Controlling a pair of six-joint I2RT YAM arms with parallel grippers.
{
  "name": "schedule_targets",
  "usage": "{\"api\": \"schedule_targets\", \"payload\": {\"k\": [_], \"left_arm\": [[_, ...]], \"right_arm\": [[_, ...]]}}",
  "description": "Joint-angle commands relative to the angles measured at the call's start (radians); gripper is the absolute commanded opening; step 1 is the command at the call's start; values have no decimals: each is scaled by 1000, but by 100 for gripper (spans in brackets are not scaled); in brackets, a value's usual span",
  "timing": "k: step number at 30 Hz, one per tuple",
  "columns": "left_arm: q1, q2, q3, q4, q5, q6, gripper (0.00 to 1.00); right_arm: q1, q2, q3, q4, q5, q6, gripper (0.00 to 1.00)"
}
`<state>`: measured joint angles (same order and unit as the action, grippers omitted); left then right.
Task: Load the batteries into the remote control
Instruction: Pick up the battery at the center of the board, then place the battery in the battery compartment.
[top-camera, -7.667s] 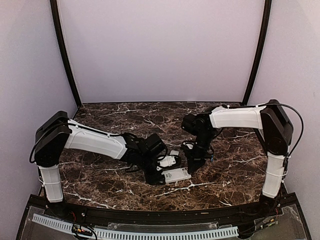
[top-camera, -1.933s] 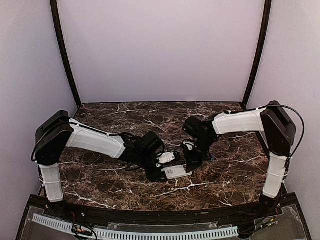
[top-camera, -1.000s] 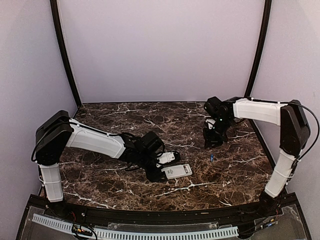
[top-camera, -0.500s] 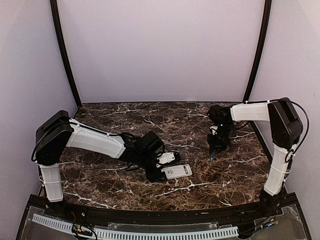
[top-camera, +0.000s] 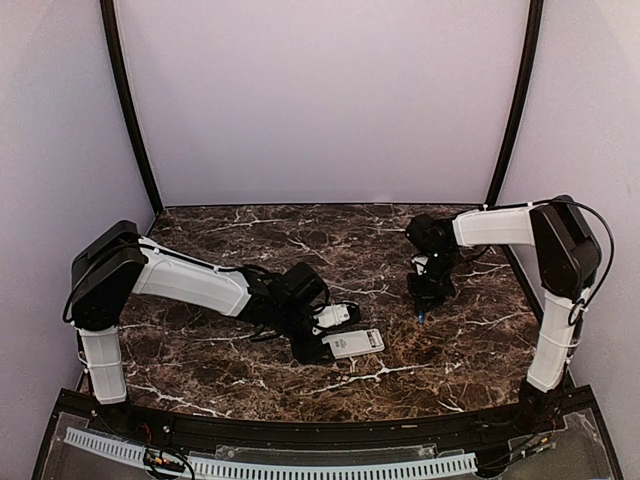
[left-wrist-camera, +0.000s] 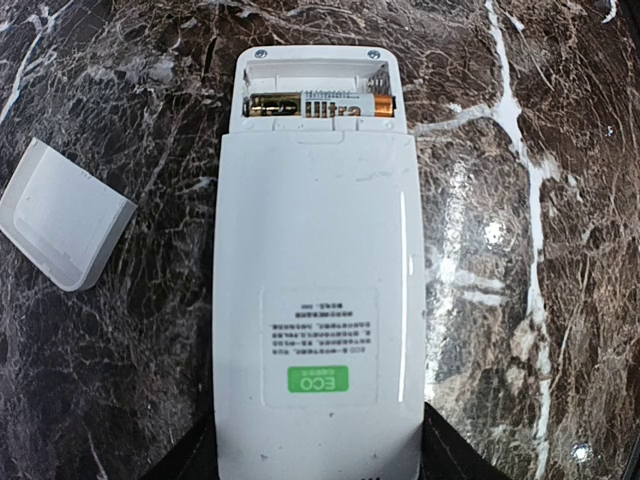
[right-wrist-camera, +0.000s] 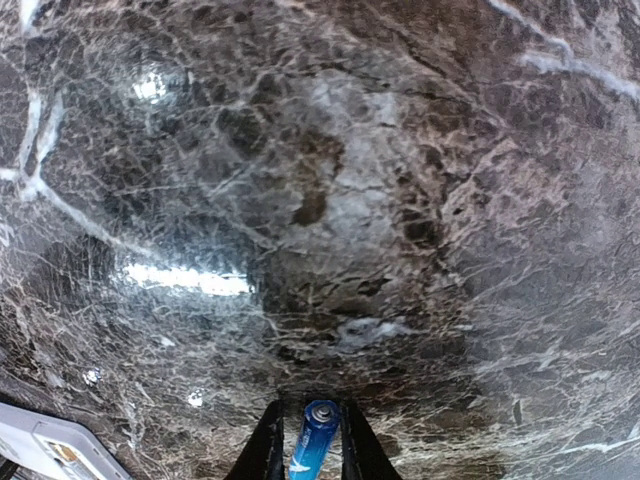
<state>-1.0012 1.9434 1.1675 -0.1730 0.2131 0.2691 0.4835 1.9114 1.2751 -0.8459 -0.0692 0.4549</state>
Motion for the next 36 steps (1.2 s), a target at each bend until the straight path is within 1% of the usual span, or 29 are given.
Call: {"api": "schedule_targets", "payload": {"k": [1, 4, 11, 16, 19, 22, 25, 29, 33, 36], "left_arm": [[7, 40, -40, -75, 12, 5, 60], [7, 40, -40, -75, 13, 4, 60], [7, 40, -39, -77, 12, 4, 60], [6, 40, -38, -76, 15, 7, 60], [6, 40, -40, -76, 15, 8, 60], [6, 40, -41, -74, 17, 9, 60], [6, 40, -41, -72, 17, 9, 60], [8, 41, -42, -71, 17, 7, 60], [10, 43, -43, -68, 16, 2, 60], [10, 45, -41, -70, 16, -1, 59]], "right_arm": [[16, 30, 5, -35, 33, 10, 18], [18, 33, 0, -32, 37, 5, 15], [17, 45, 7, -37, 33, -22, 0], [19, 13, -4, 4, -41, -53, 0], [31, -30, -18, 66, -128, -108, 0], [60, -95, -44, 168, -225, -146, 0], [96, -164, -88, 288, -284, -171, 0], [135, -265, -212, 512, -360, -163, 0], [175, -310, -341, 723, -354, -115, 0], [225, -329, -427, 850, -310, -108, 0]]}}
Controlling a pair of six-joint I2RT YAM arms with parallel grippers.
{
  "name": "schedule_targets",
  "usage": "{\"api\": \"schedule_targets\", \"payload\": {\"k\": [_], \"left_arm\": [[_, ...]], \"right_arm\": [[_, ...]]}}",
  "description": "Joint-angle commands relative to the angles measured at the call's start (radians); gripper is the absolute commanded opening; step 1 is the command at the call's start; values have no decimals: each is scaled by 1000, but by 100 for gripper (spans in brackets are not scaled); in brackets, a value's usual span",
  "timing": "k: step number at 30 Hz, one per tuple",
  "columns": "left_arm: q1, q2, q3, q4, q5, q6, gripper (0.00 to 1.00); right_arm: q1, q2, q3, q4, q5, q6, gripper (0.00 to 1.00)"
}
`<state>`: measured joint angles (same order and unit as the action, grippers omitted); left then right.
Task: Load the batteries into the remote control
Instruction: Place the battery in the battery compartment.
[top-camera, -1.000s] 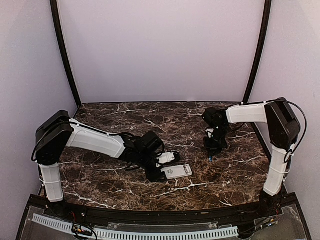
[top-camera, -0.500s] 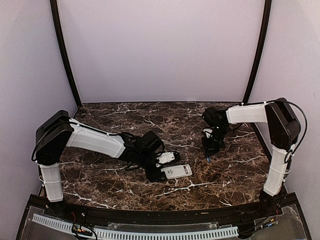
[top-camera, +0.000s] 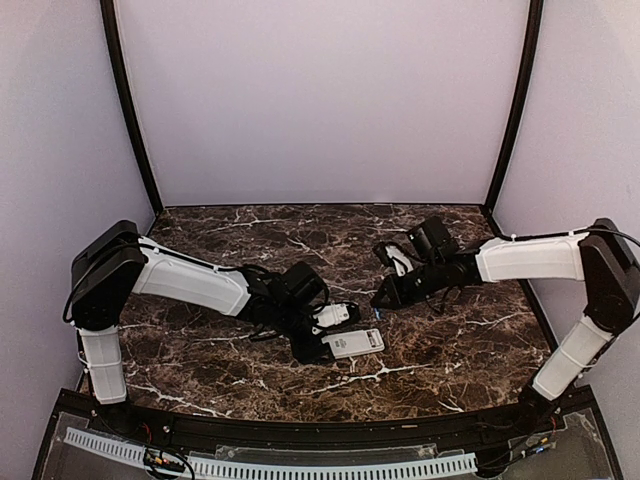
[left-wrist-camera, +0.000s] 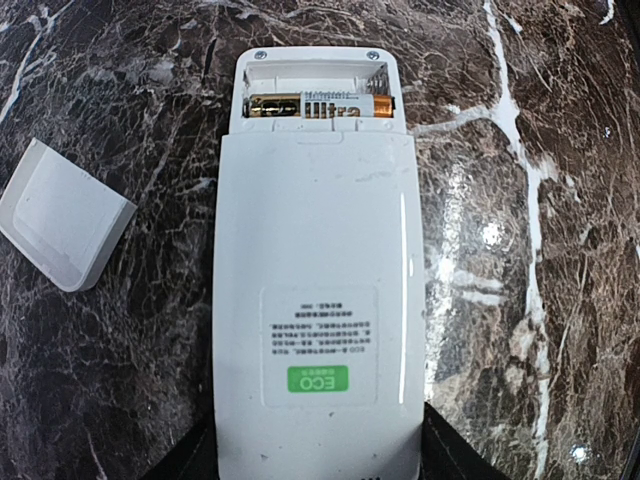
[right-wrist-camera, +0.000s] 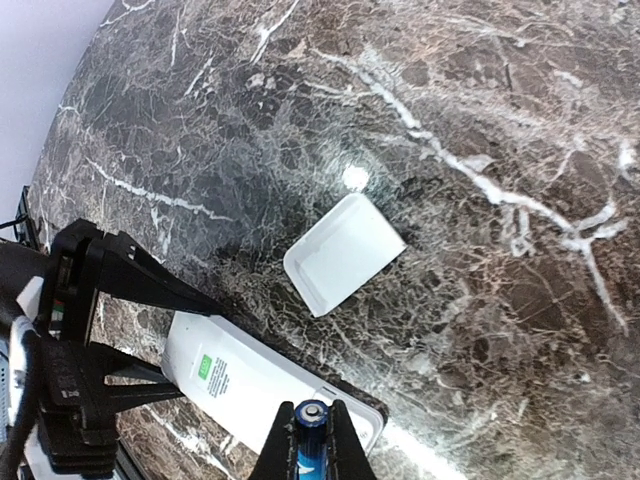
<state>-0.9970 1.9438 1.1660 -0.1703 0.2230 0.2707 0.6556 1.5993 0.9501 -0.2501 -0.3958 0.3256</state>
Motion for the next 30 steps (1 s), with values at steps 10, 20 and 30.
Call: {"api": "schedule_targets", "payload": {"k": [10, 20, 30], "left_arm": [[6, 50, -32, -79, -2, -12, 59], [6, 57, -18, -93, -11, -28, 59], [5, 59, -19, -95, -14, -31, 59]], "right_arm": [[75, -83, -303, 472, 98, -23, 0], [77, -33, -336, 506, 77, -11, 0], [97, -31, -377, 497, 103, -23, 0]]}}
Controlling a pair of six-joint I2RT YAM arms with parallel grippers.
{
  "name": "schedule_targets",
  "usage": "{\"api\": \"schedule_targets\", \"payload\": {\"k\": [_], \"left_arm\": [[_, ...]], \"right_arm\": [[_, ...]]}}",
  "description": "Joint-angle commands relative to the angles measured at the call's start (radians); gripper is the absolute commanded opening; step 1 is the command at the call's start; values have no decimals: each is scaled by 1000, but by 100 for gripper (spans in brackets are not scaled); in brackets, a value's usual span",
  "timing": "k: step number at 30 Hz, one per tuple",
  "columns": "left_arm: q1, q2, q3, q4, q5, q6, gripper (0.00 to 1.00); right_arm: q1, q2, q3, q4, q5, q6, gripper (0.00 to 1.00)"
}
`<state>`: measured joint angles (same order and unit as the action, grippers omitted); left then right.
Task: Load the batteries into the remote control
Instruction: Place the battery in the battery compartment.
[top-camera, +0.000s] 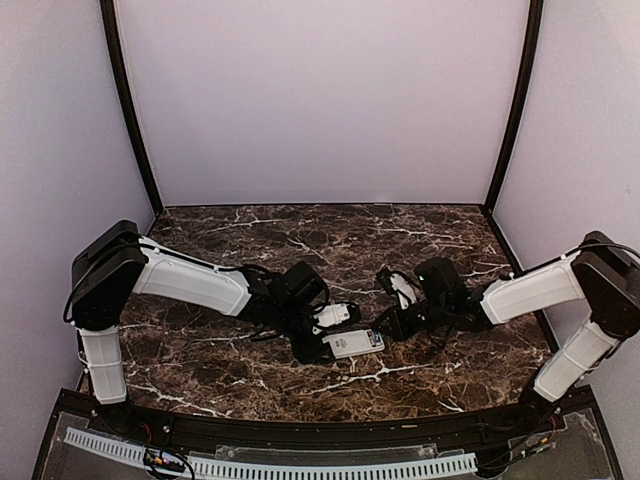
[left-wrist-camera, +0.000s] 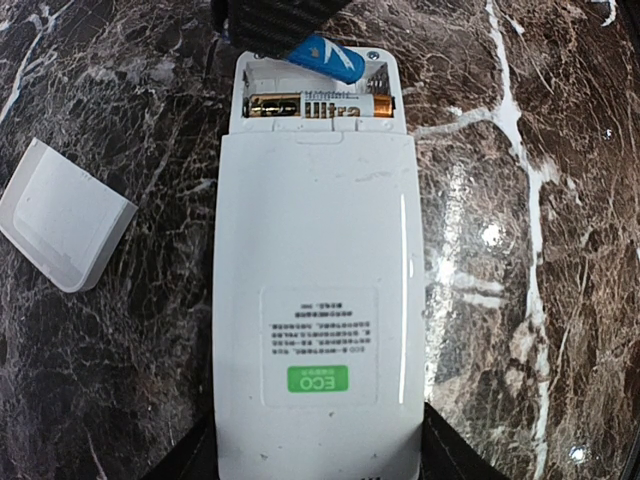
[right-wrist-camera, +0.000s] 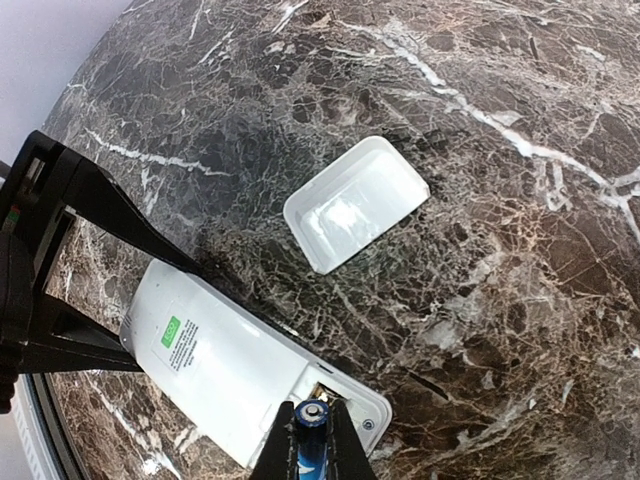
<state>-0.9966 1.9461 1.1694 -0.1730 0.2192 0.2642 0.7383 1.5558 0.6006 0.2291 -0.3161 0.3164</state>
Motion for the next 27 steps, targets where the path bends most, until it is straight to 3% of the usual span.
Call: {"api": "schedule_targets", "payload": {"k": [1, 13, 27], "left_arm": [[5, 56, -22, -91, -10, -25, 59], [5, 56, -22, -89, -16, -34, 58], [4, 56, -24, -86, -22, -39, 57]], "right_arm": [[15, 13, -30, 19, 27, -13, 0], [51, 1, -48, -38, 75, -9, 0], [88, 47, 14, -311, 177, 131, 0]]}}
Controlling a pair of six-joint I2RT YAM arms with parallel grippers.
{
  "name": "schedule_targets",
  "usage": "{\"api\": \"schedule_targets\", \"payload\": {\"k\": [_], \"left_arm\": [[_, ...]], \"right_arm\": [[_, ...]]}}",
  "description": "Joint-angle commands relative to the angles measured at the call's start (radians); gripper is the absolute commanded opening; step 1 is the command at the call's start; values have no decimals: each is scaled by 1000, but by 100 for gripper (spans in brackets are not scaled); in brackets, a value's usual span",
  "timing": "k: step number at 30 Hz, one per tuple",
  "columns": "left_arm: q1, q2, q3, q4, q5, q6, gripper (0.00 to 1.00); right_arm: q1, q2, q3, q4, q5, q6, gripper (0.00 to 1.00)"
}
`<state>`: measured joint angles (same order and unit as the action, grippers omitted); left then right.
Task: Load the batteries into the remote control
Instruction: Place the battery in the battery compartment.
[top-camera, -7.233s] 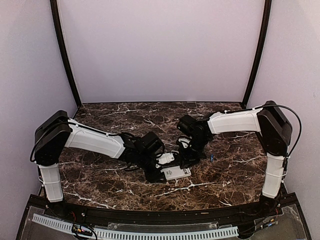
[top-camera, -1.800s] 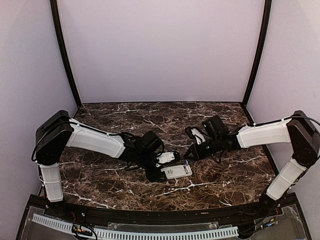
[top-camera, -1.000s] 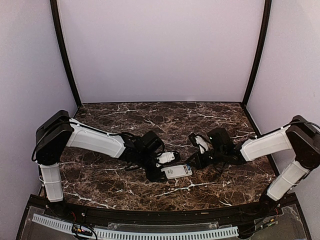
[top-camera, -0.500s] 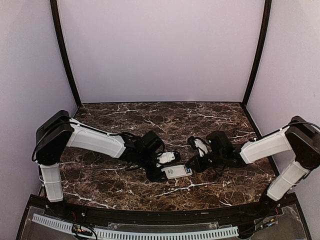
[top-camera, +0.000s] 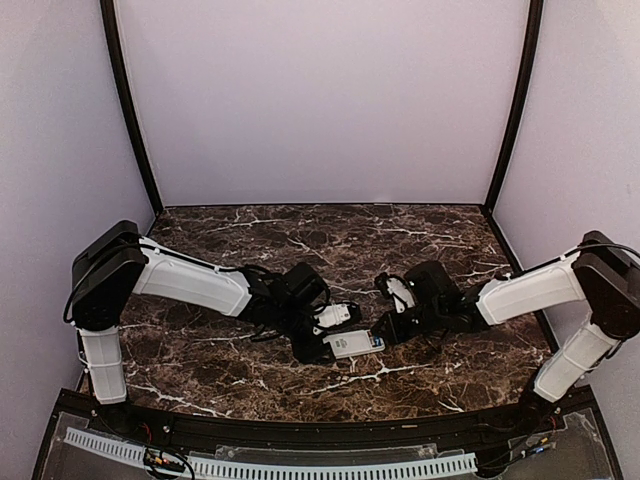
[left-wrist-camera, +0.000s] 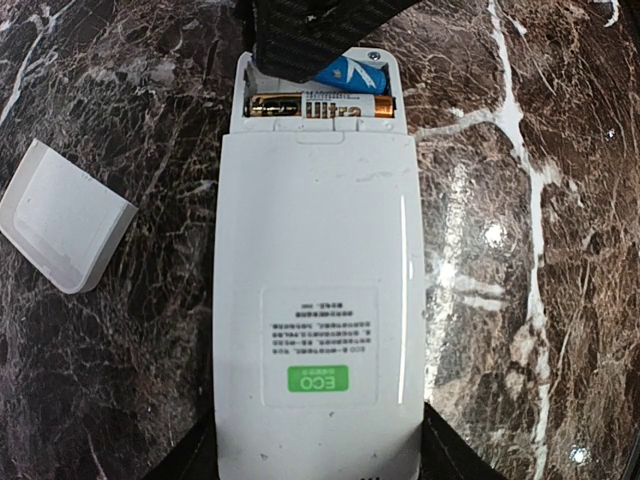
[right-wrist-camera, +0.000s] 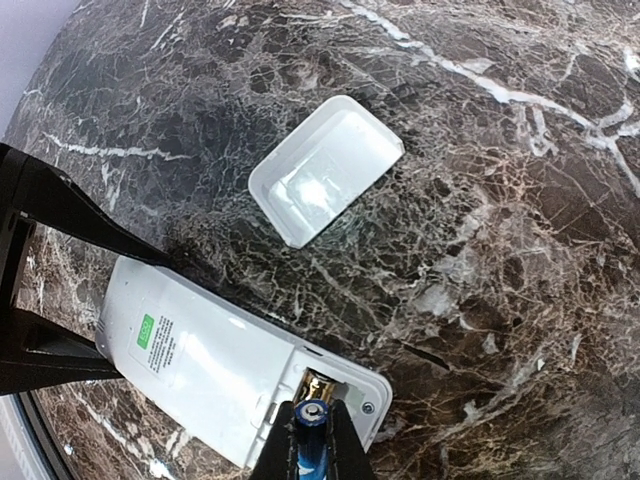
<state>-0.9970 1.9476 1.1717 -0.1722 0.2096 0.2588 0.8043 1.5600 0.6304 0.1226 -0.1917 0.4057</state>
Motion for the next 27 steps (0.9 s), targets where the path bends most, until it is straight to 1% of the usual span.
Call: {"api": "schedule_targets", "payload": {"k": [1, 8, 18, 27], "left_arm": [[5, 54, -26, -87, -12, -34, 57], [6, 54, -26, -88, -12, -34, 57], [7, 53, -26, -89, -19, -33, 57], [7, 48, -32, -84, -20, -34, 56]], "right_arm": [[27, 52, -14, -208, 54, 44, 0], [43, 109, 16, -271, 80, 82, 0], [75, 79, 38, -349, 153, 112, 0], [85, 53, 31, -376, 184, 130, 7]]}}
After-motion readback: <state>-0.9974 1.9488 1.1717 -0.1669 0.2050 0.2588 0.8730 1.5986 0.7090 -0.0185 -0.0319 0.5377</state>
